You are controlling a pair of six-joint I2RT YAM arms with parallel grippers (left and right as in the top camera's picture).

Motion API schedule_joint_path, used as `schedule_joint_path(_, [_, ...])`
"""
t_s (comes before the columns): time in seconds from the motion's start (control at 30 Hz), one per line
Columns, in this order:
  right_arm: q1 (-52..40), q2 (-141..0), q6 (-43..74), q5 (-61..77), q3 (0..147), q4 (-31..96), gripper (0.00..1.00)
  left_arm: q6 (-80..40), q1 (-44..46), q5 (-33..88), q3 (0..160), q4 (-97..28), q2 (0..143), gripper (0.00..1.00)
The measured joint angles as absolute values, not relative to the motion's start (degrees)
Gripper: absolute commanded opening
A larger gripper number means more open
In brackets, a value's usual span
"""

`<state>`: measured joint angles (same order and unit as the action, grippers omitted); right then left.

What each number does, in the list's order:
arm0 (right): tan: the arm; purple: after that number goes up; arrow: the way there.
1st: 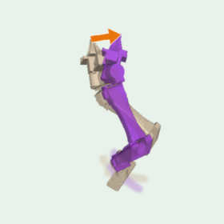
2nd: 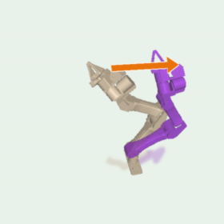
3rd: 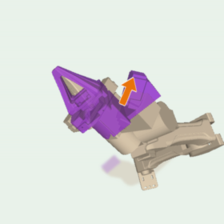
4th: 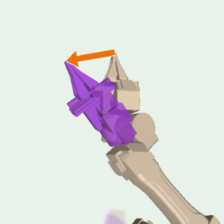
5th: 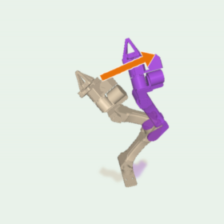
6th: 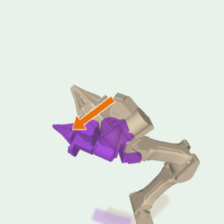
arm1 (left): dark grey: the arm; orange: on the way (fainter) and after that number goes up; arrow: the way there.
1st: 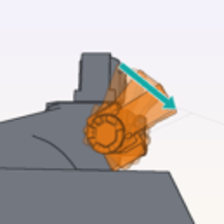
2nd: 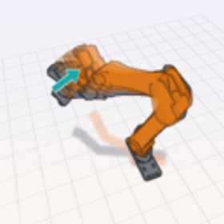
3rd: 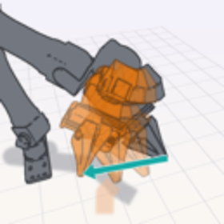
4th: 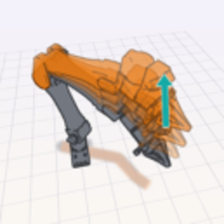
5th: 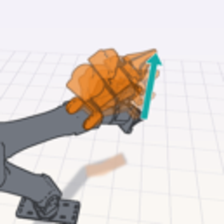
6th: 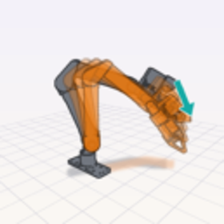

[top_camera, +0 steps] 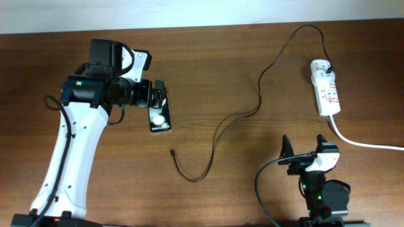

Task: Plug charger to phone and switch on socket
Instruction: 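Move the left gripper over the black phone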

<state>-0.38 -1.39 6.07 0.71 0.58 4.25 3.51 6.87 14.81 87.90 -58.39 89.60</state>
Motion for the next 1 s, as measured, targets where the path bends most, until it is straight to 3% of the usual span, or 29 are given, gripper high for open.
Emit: schedule_joint_path(1.0, [-0.4, -1.4, 6.0, 0.7, 0.6, 4.3, 0.99, 3.5, 6.9, 14.8, 87.9, -58.0, 96.7, 0.99])
